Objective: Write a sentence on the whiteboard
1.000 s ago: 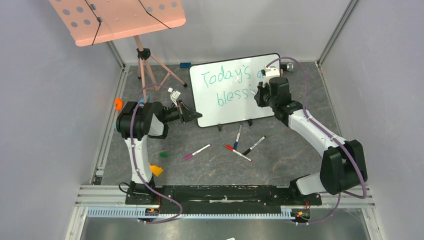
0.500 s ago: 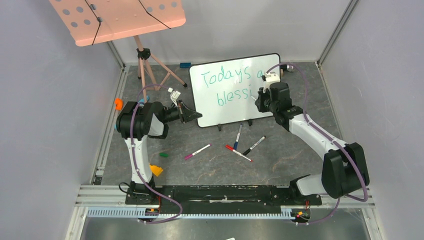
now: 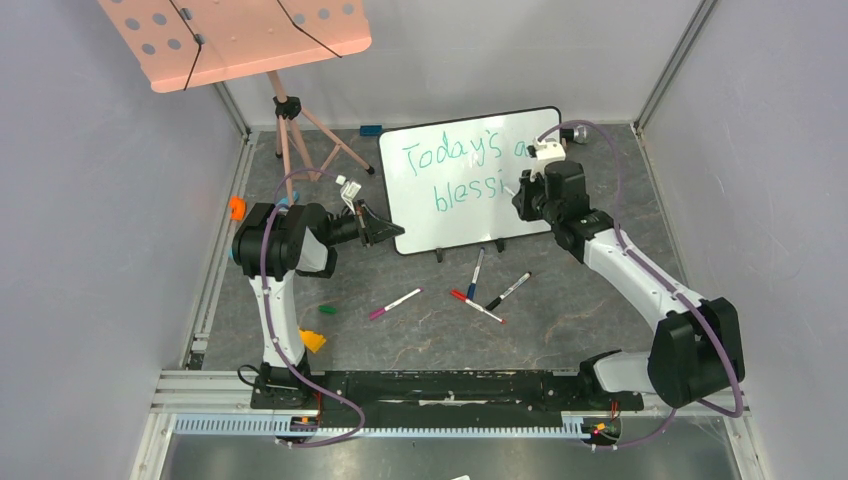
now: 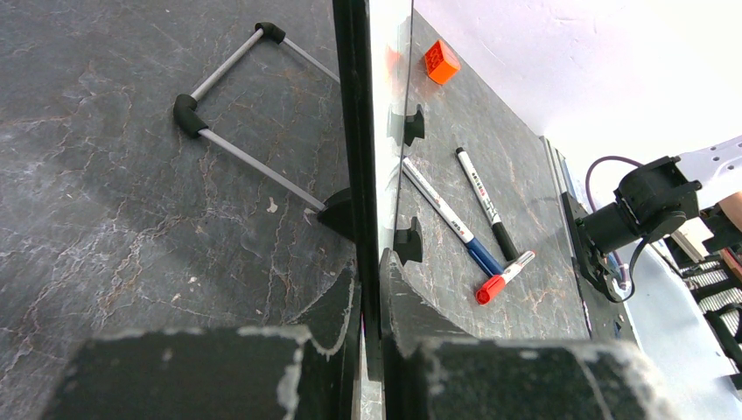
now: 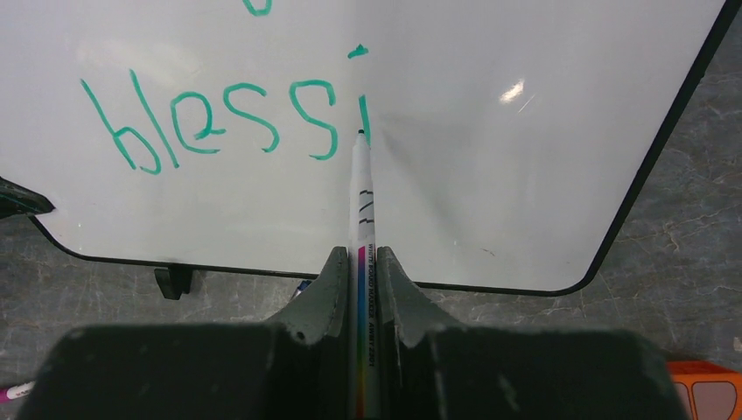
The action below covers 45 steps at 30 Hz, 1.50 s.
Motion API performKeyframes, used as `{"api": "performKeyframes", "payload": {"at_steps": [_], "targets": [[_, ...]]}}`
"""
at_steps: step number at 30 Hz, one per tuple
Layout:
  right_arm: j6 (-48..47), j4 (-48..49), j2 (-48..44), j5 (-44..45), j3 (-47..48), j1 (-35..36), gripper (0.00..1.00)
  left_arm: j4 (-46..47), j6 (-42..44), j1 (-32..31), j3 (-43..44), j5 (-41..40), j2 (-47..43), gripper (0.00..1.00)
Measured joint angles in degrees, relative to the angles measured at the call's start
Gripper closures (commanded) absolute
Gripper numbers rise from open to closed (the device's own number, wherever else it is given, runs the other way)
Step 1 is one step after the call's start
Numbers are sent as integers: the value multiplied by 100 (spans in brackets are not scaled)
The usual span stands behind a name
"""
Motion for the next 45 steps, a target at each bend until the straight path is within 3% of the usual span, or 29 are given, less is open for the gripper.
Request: {"api": "performKeyframes", "payload": {"at_steps": [34, 45], "targets": [[-2, 2, 459, 232, 417, -138, 100, -2, 0, 0, 0, 0, 0, 98], [0, 195, 363, 205, 114, -144, 100, -2, -2, 0, 0, 0, 0, 98]]}}
